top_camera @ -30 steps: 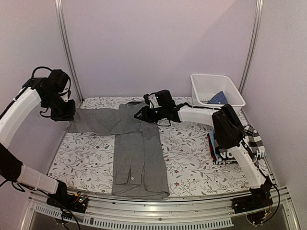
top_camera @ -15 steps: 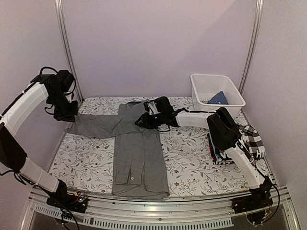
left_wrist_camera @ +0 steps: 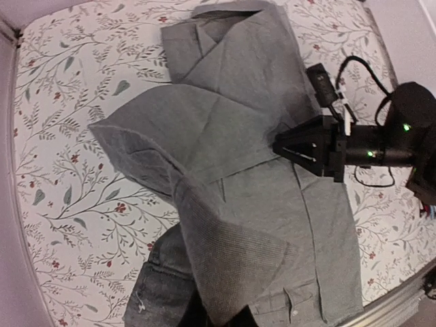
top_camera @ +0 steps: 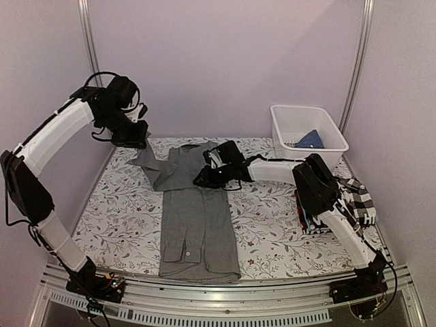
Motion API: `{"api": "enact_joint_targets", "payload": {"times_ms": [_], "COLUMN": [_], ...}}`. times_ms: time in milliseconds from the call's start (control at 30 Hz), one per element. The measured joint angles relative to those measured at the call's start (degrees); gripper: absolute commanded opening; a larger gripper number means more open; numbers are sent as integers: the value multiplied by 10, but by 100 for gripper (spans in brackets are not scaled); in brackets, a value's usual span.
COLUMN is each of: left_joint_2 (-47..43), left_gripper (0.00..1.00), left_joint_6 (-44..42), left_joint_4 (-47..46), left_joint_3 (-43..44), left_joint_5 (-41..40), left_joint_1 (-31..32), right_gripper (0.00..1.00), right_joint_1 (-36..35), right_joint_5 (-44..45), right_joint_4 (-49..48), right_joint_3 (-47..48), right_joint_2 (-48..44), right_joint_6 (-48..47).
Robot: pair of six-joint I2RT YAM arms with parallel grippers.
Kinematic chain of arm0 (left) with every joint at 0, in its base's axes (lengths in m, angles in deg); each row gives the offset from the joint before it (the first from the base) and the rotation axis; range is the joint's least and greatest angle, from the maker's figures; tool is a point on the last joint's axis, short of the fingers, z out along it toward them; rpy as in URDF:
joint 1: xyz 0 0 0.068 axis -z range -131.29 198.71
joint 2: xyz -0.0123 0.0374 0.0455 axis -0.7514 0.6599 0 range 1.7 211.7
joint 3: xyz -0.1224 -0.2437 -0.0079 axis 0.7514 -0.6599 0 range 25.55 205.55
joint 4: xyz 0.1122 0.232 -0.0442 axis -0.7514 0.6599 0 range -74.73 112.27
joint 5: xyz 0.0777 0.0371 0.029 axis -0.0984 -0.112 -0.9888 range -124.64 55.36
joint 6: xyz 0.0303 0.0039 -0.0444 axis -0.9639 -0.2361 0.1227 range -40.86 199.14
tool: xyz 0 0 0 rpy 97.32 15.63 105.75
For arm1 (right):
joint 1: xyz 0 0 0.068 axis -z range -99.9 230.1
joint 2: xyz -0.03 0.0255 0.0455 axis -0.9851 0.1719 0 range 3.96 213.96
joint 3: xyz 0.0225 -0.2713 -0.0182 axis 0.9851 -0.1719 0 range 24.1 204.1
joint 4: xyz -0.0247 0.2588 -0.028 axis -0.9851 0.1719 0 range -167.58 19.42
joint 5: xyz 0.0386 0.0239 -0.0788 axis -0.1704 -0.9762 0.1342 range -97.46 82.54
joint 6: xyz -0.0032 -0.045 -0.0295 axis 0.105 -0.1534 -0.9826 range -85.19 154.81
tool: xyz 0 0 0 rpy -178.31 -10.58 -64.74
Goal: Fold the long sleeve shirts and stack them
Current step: Fold the sleeve of the rectangle-folded shirt.
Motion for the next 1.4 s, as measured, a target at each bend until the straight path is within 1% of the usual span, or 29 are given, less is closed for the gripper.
{"api": "enact_joint_targets", "payload": {"times_ms": [67,167,233,300,433,500,600,700,733,767,833,867,900,967,1033,1167,1300,1400], "left_joint_2": [19,45,63,82,122,146,186,223,234,242,247,247,246,237,217,151,80,54], "left_gripper": [0,2,4,7,10,12,16,23,28,33,47,56,61,67,69,66,56,54], "left_joint_6": [-9,-21,-32,-44,-65,-76,-91,-106,-111,-113,-116,-117,-114,-108,-89,-41,19,51], "left_joint_4": [-13,-25,-30,-33,-41,-47,-52,-55,-55,-56,-59,-59,-63,-75,-89,-120,-163,-196], "left_joint_3": [1,-1,-5,-9,-11,-11,-10,-10,-10,-10,-14,-14,-15,-23,-40,-85,-143,-195], "left_joint_5": [26,61,81,98,131,153,179,197,202,205,205,203,201,190,175,155,126,112], "left_joint_1": [40,84,111,137,182,203,229,253,261,269,283,287,289,292,287,255,180,122], "right_gripper": [26,27,29,31,33,34,35,37,37,37,39,40,41,43,44,44,43,42], "right_joint_1": [0,0,1,6,23,41,62,74,74,71,61,54,47,33,15,-12,-36,-49], "right_joint_5": [0,3,11,22,47,60,75,85,86,87,90,93,96,102,107,114,118,122], "right_joint_4": [7,12,13,14,0,-14,-40,-67,-71,-72,-70,-65,-58,-48,-44,-40,-31,-29], "right_joint_3": [2,-3,-36,-97,-243,-299,-358,-423,-444,-464,-494,-506,-513,-520,-525,-543,-552,-570], "right_joint_2": [0,-5,-30,-76,-210,-280,-363,-419,-431,-440,-445,-445,-445,-445,-449,-464,-470,-472], "right_joint_6": [-3,-12,-15,-14,0,5,5,4,4,3,-1,-5,-11,-21,-34,-56,-74,-78]}}
